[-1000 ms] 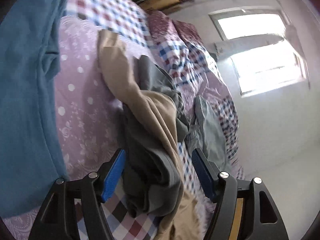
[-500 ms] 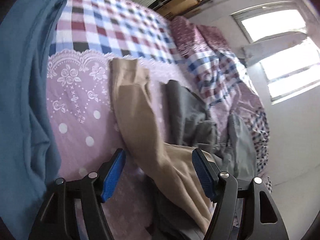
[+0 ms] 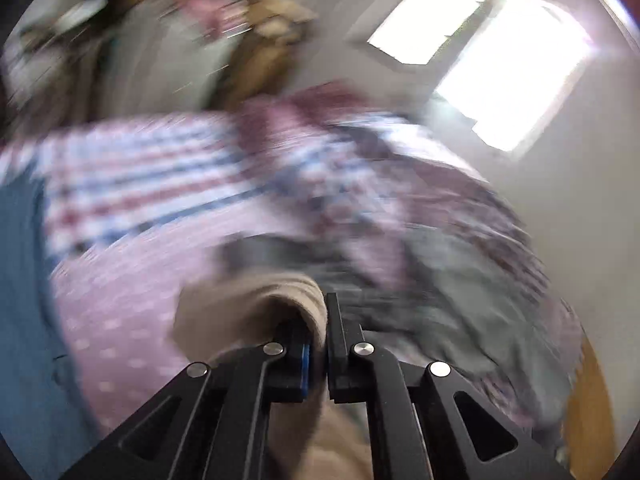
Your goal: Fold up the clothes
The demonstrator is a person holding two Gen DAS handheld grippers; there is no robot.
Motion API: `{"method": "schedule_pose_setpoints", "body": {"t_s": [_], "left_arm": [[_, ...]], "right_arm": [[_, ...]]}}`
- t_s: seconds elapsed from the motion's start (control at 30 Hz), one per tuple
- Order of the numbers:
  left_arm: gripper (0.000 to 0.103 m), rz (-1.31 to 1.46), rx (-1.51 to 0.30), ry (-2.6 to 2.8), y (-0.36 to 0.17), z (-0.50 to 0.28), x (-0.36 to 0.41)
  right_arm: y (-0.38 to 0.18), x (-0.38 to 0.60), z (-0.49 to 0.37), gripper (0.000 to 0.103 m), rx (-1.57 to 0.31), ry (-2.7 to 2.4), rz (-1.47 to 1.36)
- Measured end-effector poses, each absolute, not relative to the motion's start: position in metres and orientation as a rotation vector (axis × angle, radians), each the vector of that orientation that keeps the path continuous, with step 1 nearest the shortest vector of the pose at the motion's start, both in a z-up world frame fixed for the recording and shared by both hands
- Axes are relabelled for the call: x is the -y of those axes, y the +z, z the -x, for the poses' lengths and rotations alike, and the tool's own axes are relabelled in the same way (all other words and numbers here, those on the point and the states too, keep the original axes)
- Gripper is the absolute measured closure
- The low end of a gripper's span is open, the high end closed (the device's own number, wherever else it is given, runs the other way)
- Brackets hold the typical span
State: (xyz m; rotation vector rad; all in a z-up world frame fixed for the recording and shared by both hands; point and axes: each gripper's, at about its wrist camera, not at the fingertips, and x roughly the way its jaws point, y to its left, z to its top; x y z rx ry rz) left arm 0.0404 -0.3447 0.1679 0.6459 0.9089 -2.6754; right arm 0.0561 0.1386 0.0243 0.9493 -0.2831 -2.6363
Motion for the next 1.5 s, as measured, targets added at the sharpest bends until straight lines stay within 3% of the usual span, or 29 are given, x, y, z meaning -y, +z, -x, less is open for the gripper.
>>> {"method": "schedule_pose_setpoints", "body": {"t_s": [0.17, 0.27, 0.37, 0.43, 0.53, 0.57, 0.6, 0.63, 0.77, 0.9, 1.33, 1.37, 1.4, 1.43, 1.5], "left_arm": [[0.099, -0.75, -0.559, -3.147, 0.222, -0.036, 0.171], [0.099, -0.953, -0.41, -3.276, 0.205, -0.034, 0.089], [0.097, -1.258, -0.285, -3.283, 0.151, -0.028, 0.024], [0.079, -1.477, -0.213, -3.25, 0.114, -0.028, -0.013], [0.065, -1.771, -0.141, -3.168, 0.069, -0.043, -0.049], [0.059, -1.815, -0.122, -3.172, 0.062, -0.054, -0.055], [0.044, -1.834, -0.105, -3.18, 0.059, -0.064, -0.059], [0.036, -1.838, -0.088, -3.194, 0.059, -0.073, -0.059], [0.029, -1.827, -0.163, -3.238, 0.062, -0.111, -0.037], [0.019, -1.736, -0.366, -3.247, 0.064, -0.134, 0.007], [0.019, -1.528, -0.623, -3.164, 0.055, -0.119, 0.064], [0.019, -1.477, -0.637, -3.162, 0.059, -0.119, 0.073], [0.019, -1.421, -0.652, -3.158, 0.065, -0.119, 0.084], [0.019, -1.365, -0.666, -3.154, 0.07, -0.119, 0.095], [0.019, -1.293, -0.669, -3.125, 0.075, -0.118, 0.112]], "right_arm": [[0.028, -0.183, -0.047, 0.049, 0.524, -2.677, -0.949], [0.026, -0.216, -0.045, 0.049, 0.688, -2.697, -0.949], [0.023, -0.248, -0.045, 0.049, 0.851, -2.704, -0.949], [0.021, -0.27, -0.044, 0.049, 0.961, -2.705, -0.948], [0.018, -0.3, -0.044, 0.047, 1.114, -2.698, -0.945], [0.019, -0.299, -0.043, 0.047, 1.105, -2.692, -0.949], [0.02, -0.295, -0.043, 0.047, 1.078, -2.684, -0.955], [0.021, -0.292, -0.042, 0.047, 1.051, -2.676, -0.961], [0.022, -0.272, -0.038, 0.047, 0.935, -2.621, -1.001], [0.013, -0.24, -0.031, 0.047, 0.795, -2.495, -1.097], [0.01, -0.114, -0.048, 0.049, 0.217, -2.407, -1.096], [0.008, -0.106, -0.049, 0.051, 0.173, -2.412, -1.104], [0.007, -0.1, -0.049, 0.061, 0.137, -2.418, -1.11], [0.007, -0.1, -0.049, 0.082, 0.131, -2.427, -1.111], [0.007, -0.102, -0.049, 0.1, 0.12, -2.445, -1.114]]}}
